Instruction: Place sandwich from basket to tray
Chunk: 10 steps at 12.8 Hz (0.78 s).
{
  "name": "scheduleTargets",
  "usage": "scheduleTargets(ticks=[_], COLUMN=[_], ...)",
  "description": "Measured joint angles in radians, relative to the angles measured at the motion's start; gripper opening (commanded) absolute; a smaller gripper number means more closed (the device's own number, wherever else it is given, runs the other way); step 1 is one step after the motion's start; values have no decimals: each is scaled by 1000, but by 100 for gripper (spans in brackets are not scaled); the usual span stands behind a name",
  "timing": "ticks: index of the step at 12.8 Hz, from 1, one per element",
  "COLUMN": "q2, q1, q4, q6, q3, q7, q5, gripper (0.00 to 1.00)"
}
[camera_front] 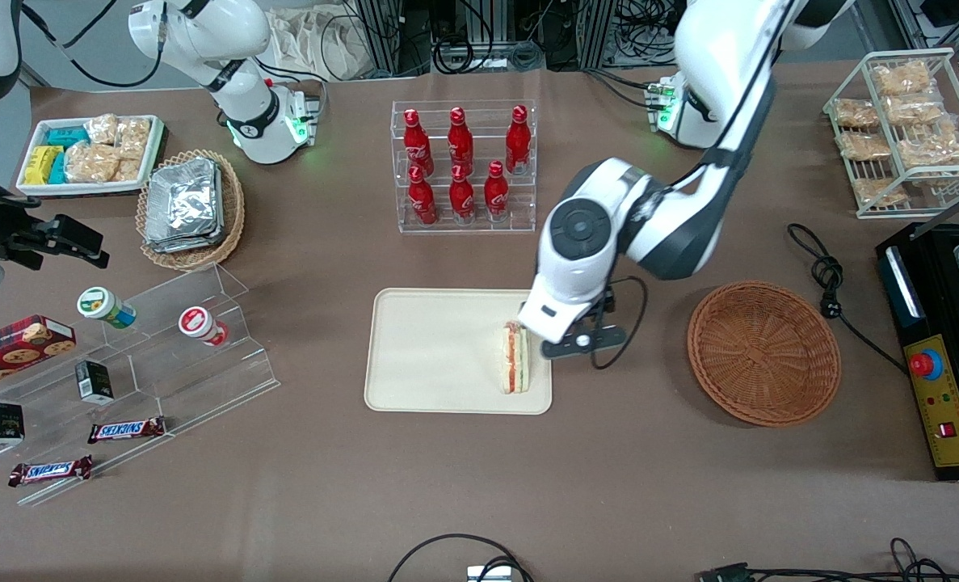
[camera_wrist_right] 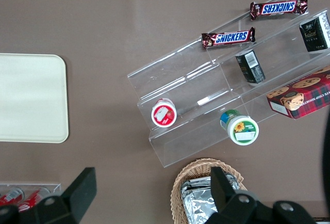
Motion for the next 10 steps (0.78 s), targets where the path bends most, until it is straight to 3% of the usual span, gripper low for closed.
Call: scheduleTargets(ticks=[3, 5, 10], q2=[-201, -290, -289], q1=[92, 182, 410], q4=[-171, -200, -124], q6=[-18, -89, -116], q3=[4, 8, 15], q7=[165, 309, 575], q5=[0, -1, -6], gripper=[100, 100, 100])
